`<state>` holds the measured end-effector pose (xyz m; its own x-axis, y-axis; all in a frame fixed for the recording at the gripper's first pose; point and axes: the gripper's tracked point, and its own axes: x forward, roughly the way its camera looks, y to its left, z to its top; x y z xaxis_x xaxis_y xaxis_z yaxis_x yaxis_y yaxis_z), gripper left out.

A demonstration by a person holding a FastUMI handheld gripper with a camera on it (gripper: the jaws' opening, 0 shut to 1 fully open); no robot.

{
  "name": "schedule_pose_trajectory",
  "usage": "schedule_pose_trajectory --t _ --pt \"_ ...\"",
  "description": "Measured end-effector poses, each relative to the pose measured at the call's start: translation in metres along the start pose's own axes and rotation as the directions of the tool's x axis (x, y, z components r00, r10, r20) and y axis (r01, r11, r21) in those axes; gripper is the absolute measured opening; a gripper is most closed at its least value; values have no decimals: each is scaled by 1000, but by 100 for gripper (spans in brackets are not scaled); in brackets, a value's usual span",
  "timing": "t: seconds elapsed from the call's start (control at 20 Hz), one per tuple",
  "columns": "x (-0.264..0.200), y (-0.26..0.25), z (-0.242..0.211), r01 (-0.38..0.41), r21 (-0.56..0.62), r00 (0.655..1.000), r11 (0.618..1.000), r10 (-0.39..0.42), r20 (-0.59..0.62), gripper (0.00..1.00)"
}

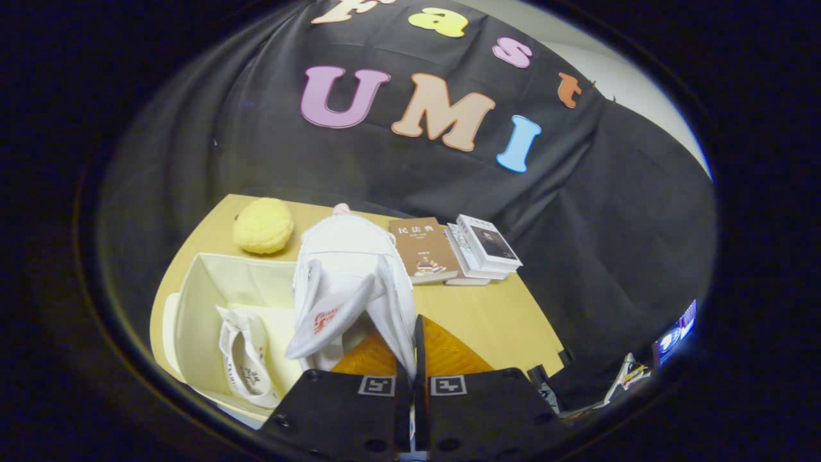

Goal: Open the storage box then place both shoes into the box .Put the left shoe in first, then the right shoe, with the right side of both shoes facing outward in a uniform manner.

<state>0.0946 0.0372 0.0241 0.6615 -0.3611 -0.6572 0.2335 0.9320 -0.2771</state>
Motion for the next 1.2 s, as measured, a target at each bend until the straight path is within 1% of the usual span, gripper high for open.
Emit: schedule_pose_trajectory --t 0.25,0.45,0.65,0.75,0.85,1.0,1.15,1.2 --pt "-19 73 3 -139 13 990 990 139 -5 6" --pt "-11 122 -3 -206 -15 978 978 206 -29 6" --pt "17 144 -8 -200 -93 979 975 194 -66 6" --pt "32 146 -16 -177 -143 982 974 165 -94 6" --pt "48 144 -33 -162 -175 980 971 138 -146 6" --pt "71 138 -59 -159 -164 968 974 121 -221 6" --pt "83 146 -62 -207 -110 954 972 175 -244 6" --pt "83 144 -63 -210 -109 951 972 177 -253 7"
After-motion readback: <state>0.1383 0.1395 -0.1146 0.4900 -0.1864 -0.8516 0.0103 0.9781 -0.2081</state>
